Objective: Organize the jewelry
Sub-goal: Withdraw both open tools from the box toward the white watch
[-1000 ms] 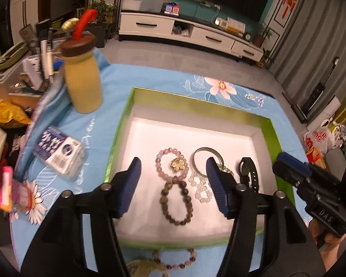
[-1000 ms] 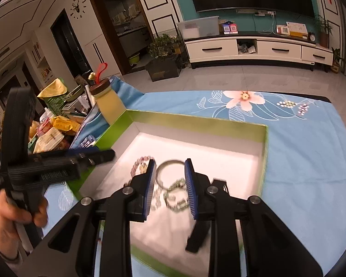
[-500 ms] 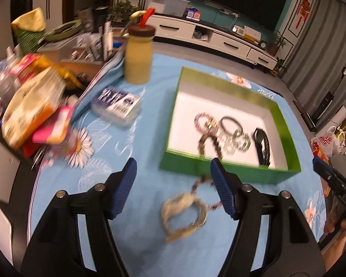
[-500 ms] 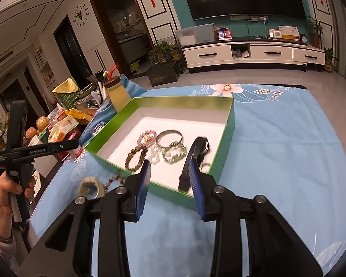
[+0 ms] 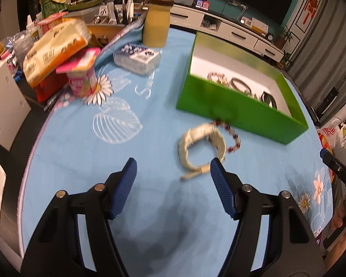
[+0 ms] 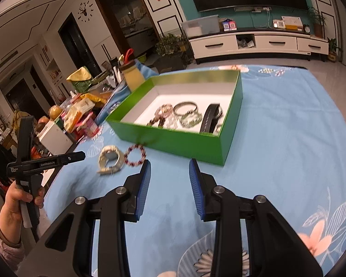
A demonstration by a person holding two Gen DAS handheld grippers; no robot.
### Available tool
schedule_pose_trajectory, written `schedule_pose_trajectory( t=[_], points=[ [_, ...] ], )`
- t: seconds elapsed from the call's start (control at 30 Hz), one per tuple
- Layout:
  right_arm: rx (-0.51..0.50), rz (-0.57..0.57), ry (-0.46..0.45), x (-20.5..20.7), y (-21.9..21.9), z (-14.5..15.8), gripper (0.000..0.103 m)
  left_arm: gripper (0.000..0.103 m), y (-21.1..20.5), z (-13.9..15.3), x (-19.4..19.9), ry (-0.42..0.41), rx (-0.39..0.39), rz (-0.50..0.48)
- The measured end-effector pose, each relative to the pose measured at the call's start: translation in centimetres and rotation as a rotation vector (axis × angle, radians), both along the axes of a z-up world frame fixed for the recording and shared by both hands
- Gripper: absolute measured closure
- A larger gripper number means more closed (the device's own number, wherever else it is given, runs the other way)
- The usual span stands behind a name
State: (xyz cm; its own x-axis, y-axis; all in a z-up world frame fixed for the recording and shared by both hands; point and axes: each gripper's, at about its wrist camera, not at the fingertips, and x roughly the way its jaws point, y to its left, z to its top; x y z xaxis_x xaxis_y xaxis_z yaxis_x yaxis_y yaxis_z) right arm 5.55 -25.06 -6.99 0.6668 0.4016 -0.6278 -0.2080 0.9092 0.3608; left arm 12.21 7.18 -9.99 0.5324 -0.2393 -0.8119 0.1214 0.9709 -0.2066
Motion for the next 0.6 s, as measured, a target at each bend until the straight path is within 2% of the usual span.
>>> schedule_pose_trajectory(
  t=[0.23,0.53,0.6],
  points=[
    [0.015,0.027,0.047,-0.8,1.1,-1.7,0.068,0.036,0.0,-1.4,-0.9,0.019,-0.025,0.005],
    [0.029,0.062,0.083,-0.5,2.7,-2.9,0.068,0.037,-1.1,-2.5,1.1,0.023,-0.027,0.01],
    [0.026,0.069,0.086,-0.2,3.1,-3.0,0.068,0.041,-1.5,-2.8,1.8,0.023,-0.022,0.004]
  ],
)
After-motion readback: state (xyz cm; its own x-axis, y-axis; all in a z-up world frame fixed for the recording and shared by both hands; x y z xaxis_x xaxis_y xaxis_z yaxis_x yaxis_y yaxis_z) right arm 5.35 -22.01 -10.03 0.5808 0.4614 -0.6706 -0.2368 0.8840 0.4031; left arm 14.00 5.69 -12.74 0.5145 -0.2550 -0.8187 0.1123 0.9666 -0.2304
